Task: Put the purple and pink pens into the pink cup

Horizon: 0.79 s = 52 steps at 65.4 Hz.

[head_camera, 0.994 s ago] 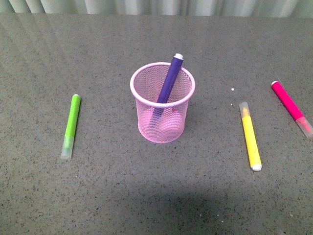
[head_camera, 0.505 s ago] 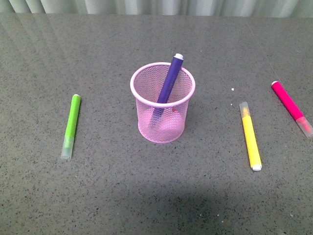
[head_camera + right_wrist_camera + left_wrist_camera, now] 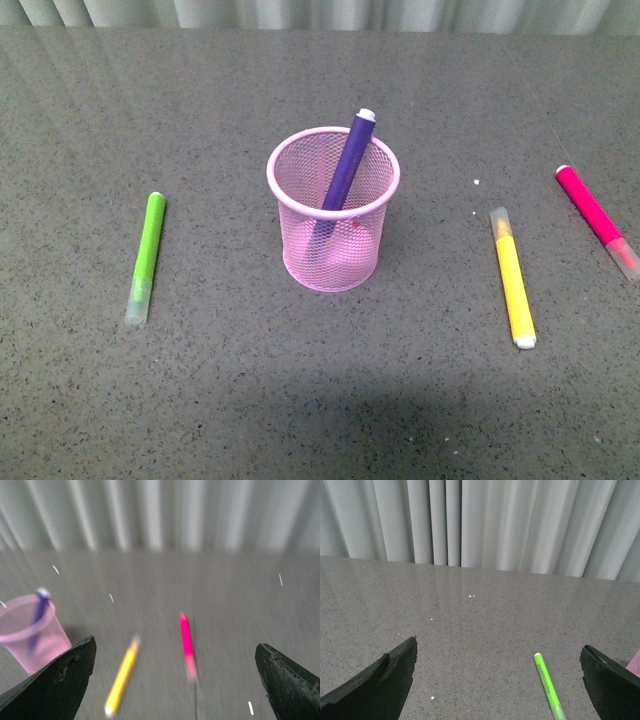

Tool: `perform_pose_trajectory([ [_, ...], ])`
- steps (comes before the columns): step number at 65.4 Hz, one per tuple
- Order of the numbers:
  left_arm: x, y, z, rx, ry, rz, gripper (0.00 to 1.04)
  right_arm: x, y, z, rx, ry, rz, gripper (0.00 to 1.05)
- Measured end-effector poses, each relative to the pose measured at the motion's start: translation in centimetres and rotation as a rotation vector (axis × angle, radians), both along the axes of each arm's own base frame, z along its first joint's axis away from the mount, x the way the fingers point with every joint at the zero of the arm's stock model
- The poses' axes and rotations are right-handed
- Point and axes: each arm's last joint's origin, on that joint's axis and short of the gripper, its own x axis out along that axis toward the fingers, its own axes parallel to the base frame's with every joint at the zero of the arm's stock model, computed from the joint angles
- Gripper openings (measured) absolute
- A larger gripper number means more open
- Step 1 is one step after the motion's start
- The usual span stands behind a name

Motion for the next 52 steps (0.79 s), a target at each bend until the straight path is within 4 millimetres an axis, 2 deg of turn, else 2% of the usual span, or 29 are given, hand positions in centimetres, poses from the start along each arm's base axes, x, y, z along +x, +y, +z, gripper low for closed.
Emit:
perform_pose_trajectory([
  [2, 0.0, 0.0, 0.0, 0.000, 0.000, 0.000, 0.97, 0.5, -0.5, 0.4, 0.008, 0.122, -0.038, 0.97],
  [7, 0.0, 0.0, 0.0, 0.000, 0.000, -0.001, 0.97, 2.4, -1.7, 2.1, 0.018, 0.220, -0.060, 0.97],
  [10, 0.0, 0.0, 0.0, 0.000, 0.000, -0.001, 0.97, 5.1, -3.2, 4.4, -0.001, 0.223, -0.031, 0.97],
  [12, 0.0, 0.0, 0.0, 0.000, 0.000, -0.001, 0.97, 7.6, -4.5, 6.4, -0.053, 0.203, 0.008, 0.97],
  [14, 0.0, 0.0, 0.0, 0.000, 0.000, 0.000, 0.97, 8.6, -4.9, 7.1, -0.085, 0.202, 0.029, 0.97],
  [16, 0.0, 0.0, 0.0, 0.000, 0.000, 0.000, 0.97, 10.6, -5.6, 8.3, -0.130, 0.211, 0.078, 0.97],
  [25, 0.0, 0.0, 0.0, 0.000, 0.000, 0.000, 0.97, 16.0, -7.0, 10.4, -0.238, 0.299, 0.250, 0.97],
  [26, 0.0, 0.0, 0.0, 0.000, 0.000, -0.001, 0.97, 17.2, -7.3, 10.6, -0.262, 0.329, 0.285, 0.97],
  [34, 0.0, 0.0, 0.0, 0.000, 0.000, -0.001, 0.97, 21.8, -8.4, 11.0, -0.364, 0.427, 0.353, 0.97],
  [38, 0.0, 0.0, 0.0, 0.000, 0.000, 0.000, 0.97, 23.4, -8.6, 10.8, -0.391, 0.486, 0.401, 0.97],
  [46, 0.0, 0.0, 0.0, 0.000, 0.000, -0.001, 0.97, 26.7, -8.0, 9.2, -0.433, 0.589, 0.449, 0.97],
  [52, 0.0, 0.0, 0.0, 0.000, 0.000, -0.001, 0.97, 28.1, -7.2, 7.8, -0.444, 0.641, 0.463, 0.97],
])
